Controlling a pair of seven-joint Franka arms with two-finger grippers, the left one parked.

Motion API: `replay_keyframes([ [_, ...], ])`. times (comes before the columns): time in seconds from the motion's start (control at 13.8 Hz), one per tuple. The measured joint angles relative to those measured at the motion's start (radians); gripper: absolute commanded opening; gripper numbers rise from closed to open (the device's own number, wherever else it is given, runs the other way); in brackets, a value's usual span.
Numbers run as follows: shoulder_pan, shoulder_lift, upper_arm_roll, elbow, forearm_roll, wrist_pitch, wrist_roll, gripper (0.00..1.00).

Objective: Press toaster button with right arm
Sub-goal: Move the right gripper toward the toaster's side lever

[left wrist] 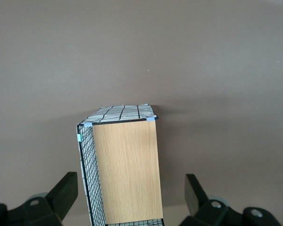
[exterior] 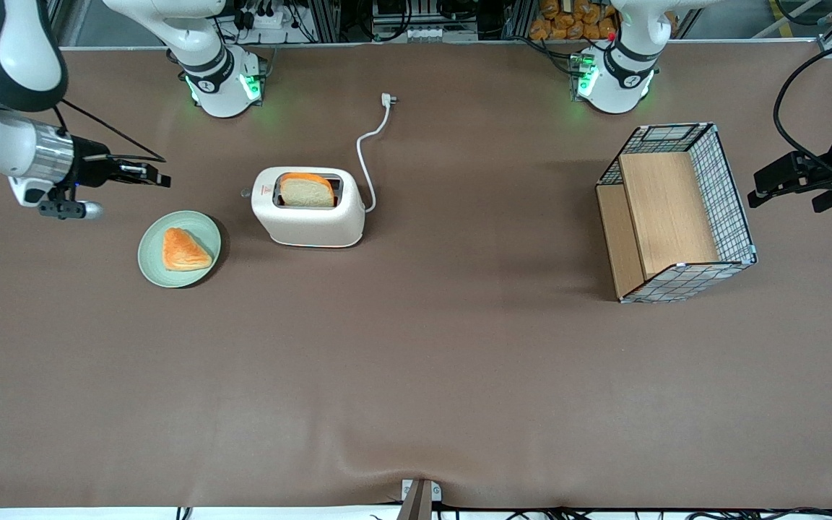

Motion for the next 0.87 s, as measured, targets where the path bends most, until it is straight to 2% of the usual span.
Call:
replay_keyframes([
  [0.29,0.042,-0.003,0.009,-0.102,0.05,0.104,-0.001,0.0],
  [0.65,0.101,0.008,0.013,-0.185,0.067,0.214,0.001,0.0],
  [0.87,0.127,0.033,0.013,-0.228,0.118,0.271,0.0,0.0],
])
